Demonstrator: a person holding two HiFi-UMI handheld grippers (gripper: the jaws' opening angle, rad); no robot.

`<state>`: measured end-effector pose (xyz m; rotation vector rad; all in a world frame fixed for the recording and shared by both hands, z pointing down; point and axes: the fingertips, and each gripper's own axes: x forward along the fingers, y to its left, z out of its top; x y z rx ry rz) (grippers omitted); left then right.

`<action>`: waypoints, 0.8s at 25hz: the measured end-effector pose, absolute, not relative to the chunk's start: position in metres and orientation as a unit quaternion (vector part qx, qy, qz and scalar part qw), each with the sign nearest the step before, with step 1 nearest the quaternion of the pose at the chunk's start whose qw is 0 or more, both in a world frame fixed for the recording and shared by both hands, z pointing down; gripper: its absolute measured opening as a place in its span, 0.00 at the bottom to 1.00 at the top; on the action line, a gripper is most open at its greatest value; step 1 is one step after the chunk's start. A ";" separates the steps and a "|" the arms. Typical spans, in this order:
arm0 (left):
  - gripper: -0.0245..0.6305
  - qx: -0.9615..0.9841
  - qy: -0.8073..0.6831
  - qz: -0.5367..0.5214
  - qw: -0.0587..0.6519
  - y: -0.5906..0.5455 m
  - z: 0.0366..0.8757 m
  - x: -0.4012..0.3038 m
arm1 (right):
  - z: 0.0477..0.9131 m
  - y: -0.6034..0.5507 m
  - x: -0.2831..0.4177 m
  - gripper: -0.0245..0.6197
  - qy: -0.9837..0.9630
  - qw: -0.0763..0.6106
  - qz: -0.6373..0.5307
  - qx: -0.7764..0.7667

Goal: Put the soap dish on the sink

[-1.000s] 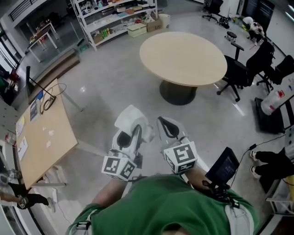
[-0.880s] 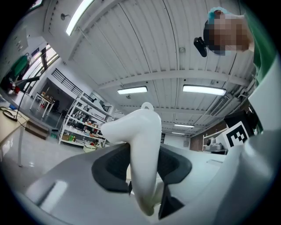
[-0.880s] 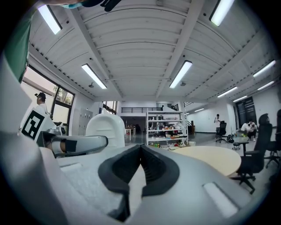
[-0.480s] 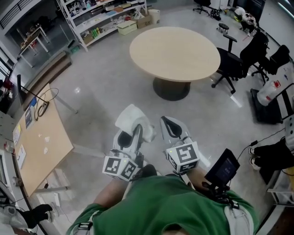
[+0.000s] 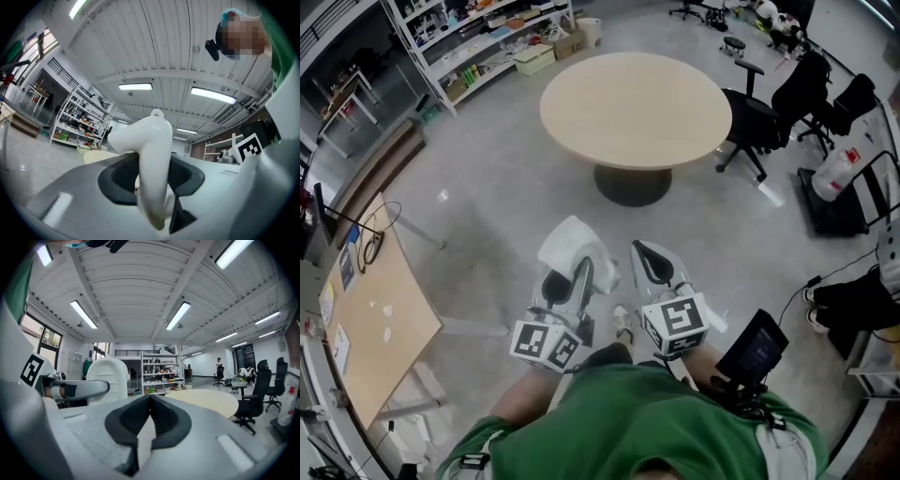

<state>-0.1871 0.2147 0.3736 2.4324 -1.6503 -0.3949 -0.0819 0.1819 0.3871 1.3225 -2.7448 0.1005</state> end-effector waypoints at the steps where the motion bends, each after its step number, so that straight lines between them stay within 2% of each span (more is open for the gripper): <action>1: 0.28 0.821 -0.549 -0.132 0.089 0.210 0.374 -0.184 | 0.387 0.178 -0.079 0.04 -0.897 0.046 0.031 0.438; 20: 0.28 0.864 -0.473 -0.130 0.117 0.061 0.376 -0.110 | 0.385 0.044 -0.001 0.04 -0.852 0.063 0.034 0.518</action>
